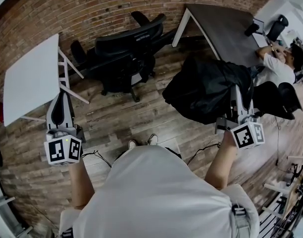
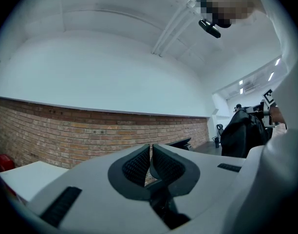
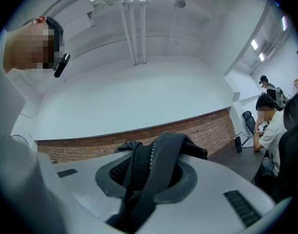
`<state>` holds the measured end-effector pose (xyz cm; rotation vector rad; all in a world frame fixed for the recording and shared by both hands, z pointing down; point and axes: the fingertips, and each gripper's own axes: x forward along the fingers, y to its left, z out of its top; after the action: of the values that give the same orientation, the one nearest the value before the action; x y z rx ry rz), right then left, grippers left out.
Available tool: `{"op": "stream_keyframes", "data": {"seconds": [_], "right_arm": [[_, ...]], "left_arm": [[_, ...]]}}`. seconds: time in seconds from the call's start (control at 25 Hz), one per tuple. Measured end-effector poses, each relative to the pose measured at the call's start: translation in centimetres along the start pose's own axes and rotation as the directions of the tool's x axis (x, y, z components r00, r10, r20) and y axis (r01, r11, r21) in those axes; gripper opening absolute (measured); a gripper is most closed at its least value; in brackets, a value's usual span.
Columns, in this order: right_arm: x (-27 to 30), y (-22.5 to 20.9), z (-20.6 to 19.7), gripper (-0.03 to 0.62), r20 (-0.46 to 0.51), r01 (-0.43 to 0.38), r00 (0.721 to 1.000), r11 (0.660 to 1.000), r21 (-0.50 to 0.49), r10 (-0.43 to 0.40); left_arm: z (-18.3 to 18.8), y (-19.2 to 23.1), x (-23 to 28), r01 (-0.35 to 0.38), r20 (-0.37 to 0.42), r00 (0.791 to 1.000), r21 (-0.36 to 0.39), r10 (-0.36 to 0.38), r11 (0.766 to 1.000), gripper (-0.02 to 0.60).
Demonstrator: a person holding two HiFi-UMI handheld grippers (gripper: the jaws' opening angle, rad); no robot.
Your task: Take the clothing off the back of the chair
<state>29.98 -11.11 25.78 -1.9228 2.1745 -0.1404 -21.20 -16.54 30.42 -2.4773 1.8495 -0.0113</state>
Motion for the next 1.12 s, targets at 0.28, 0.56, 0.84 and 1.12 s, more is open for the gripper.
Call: {"op": "stream_keyframes", "data": {"seconds": [0.28, 0.56, 0.84, 1.12], "right_arm": [[-0.3, 1.6, 0.7, 0.101, 0.013, 0.023, 1.000, 0.990, -0.137, -0.021], [-1.1, 1.7, 0.5, 0.101, 0.008, 0.079, 0.997, 0.971, -0.226, -0.079], [-1.8, 1.8, 0.7, 0.101, 0.015, 0.107, 0.994, 0.966, -0.236, -0.106], [-1.9, 2.7, 1.3, 0.101, 0.024, 0.130, 0.991, 0.957, -0.259, -0.128]], "left_arm": [[0.2, 0.1, -0.4, 0.004, 0.007, 1.000, 0.008, -0.004, 1.000, 0.038], [0.4, 0.6, -0.9, 0.005, 0.009, 1.000, 0.015, -0.006, 1.000, 0.038], [0.0, 1.5, -0.8, 0.012, 0.008, 1.000, 0.015, -0.012, 1.000, 0.038], [-0.7, 2.3, -1.3, 0.017, 0.003, 1.000, 0.002, -0.017, 1.000, 0.038]]}}
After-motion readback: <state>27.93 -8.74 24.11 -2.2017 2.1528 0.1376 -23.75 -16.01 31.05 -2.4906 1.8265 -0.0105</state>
